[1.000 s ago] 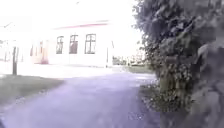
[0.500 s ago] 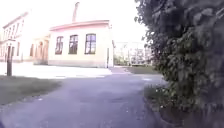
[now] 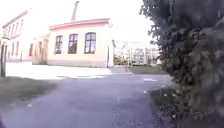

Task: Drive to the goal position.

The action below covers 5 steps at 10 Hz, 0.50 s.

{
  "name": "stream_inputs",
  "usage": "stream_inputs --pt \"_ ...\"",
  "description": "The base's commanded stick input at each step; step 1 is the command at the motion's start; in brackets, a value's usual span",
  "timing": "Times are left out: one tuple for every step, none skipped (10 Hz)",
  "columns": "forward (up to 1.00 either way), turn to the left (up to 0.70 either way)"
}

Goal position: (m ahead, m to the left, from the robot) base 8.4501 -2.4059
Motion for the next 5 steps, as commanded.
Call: stream_inputs --pt "0.62 0.0" --pt "0.62 0.0" --pt "0.62 0.0" --pt "0.62 0.0" --pt "0.62 0.0"
